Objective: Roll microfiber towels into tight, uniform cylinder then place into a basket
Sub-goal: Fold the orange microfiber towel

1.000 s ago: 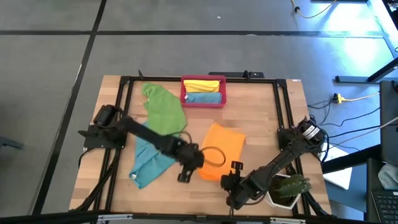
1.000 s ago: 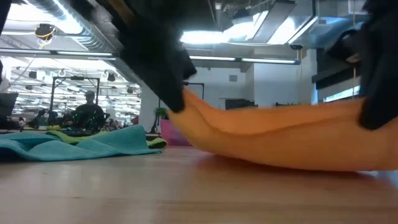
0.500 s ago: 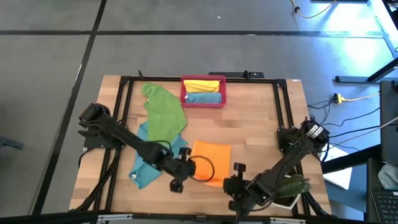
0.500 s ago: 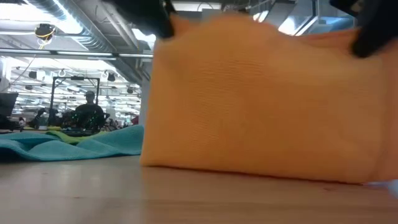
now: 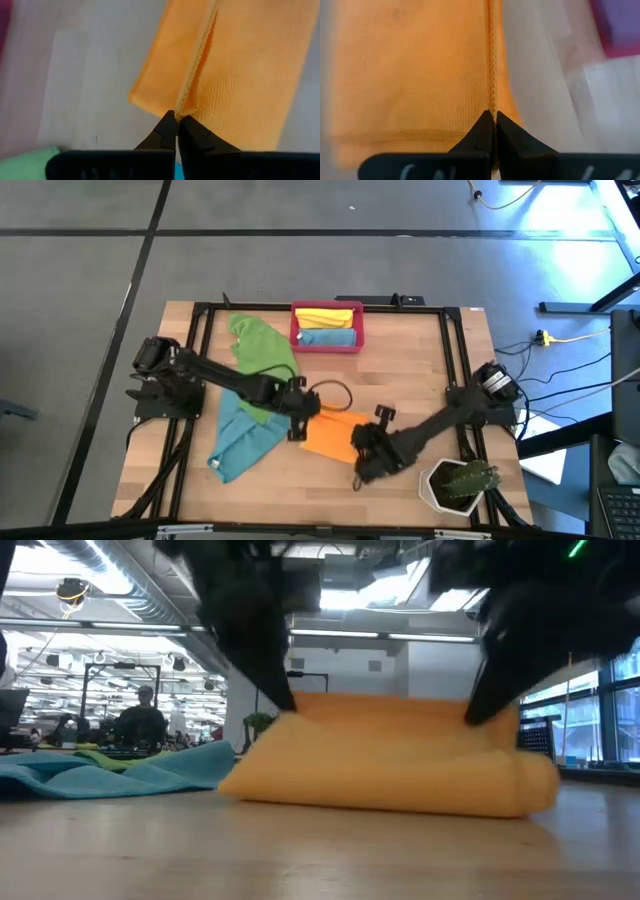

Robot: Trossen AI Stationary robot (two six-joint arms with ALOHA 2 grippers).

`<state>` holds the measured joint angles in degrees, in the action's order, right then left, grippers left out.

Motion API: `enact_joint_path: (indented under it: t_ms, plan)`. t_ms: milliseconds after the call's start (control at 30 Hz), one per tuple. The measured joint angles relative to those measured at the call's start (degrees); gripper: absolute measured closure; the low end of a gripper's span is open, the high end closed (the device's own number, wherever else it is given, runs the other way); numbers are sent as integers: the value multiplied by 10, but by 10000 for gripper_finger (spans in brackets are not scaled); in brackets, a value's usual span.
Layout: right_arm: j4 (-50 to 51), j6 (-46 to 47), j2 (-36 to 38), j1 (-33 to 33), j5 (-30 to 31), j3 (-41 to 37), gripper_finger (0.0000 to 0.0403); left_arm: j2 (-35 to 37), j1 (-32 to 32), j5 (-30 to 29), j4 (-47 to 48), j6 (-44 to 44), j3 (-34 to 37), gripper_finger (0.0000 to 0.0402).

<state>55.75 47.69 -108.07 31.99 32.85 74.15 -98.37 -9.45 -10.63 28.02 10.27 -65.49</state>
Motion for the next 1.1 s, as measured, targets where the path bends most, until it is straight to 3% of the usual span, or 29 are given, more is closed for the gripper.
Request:
enact_joint_path:
  t_ms: [300,567,833,1100]
  plan:
    - [-129,-80,0,-78,-55,-68,393,-1,70,55,-92,-34,69,401]
    - [-136,-86,0,-110,-56,-81,381,-1,98,60,-114,-73,87,400]
    - [-125,-74,0,-116,-72,-81,304,-1,104,55,-111,-109,72,334]
    - [73,-17,1,-113,-66,-5,222,-1,103,-14,-16,-109,-5,270]
